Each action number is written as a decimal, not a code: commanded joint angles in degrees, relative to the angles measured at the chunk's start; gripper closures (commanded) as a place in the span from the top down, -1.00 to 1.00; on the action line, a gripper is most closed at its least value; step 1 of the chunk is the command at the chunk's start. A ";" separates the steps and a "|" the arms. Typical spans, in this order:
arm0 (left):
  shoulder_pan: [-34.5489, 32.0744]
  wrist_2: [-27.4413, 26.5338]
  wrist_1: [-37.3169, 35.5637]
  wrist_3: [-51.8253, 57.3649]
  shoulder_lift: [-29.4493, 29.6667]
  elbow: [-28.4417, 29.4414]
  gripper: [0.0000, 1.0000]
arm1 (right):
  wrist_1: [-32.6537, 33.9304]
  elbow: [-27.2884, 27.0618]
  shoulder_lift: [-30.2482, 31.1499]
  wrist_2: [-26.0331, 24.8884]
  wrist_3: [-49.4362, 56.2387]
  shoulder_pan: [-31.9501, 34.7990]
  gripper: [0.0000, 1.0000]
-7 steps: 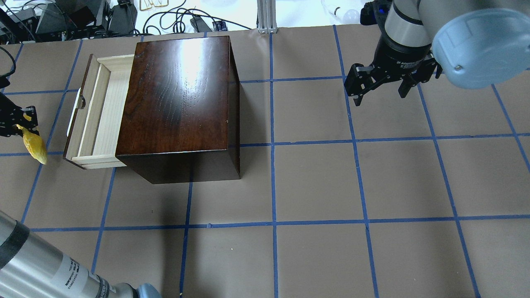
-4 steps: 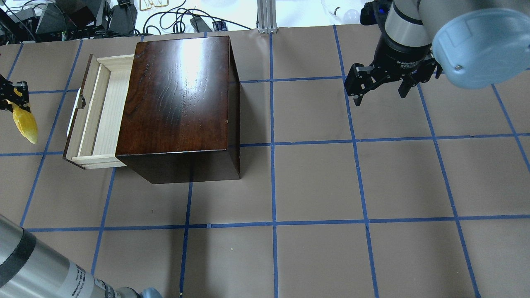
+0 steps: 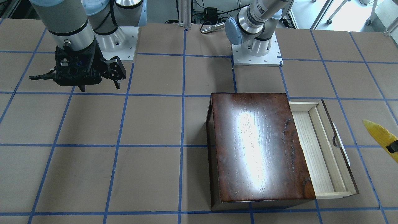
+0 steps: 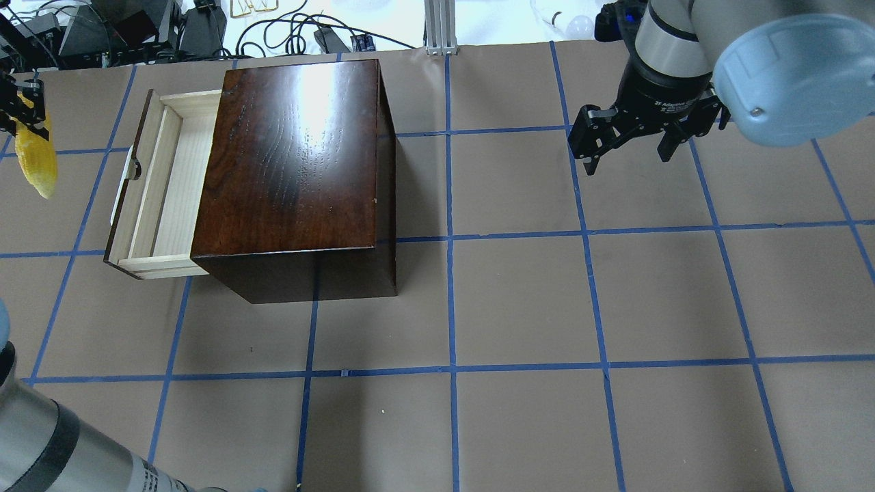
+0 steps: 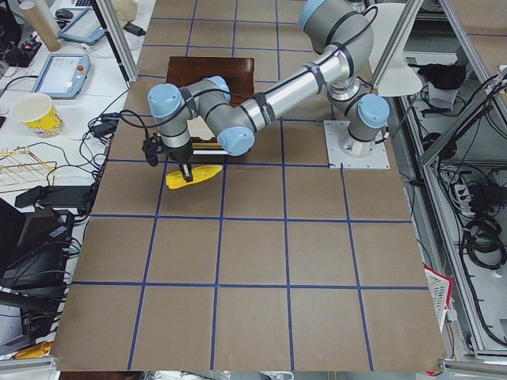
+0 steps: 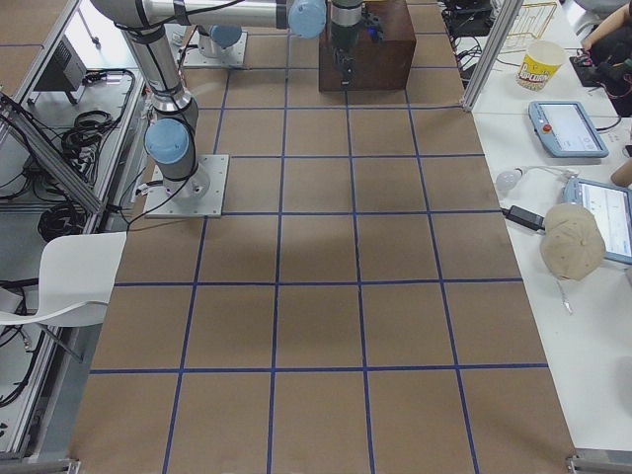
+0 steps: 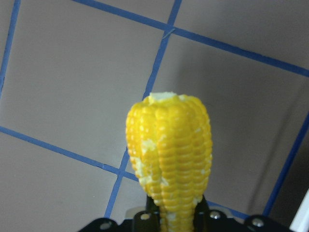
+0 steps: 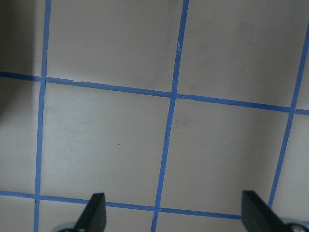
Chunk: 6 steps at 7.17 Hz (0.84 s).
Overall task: Open drawer and put corn inside
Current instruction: 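Lift the corn cob upward with the left gripper, then carry the corn over the open drawer and lower it inside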
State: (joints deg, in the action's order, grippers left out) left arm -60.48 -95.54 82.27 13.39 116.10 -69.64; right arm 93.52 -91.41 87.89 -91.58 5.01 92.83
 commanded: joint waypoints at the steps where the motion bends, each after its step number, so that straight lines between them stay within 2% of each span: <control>1: -5.41 -0.17 1.49 0.06 -2.27 0.29 -0.88 | 0.00 0.00 0.00 0.00 0.00 -0.11 1.00; 4: -11.92 -0.26 2.11 1.02 -2.72 -0.41 -0.87 | 0.00 0.00 0.00 0.00 0.00 0.07 1.00; 6: -14.57 0.09 1.32 1.47 -1.76 -3.38 -0.87 | 0.00 0.00 0.00 0.00 0.00 -0.11 1.00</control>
State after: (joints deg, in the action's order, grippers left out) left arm -73.26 -95.62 84.11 14.61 113.87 -71.20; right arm 93.52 -91.43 87.89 -91.58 5.01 92.86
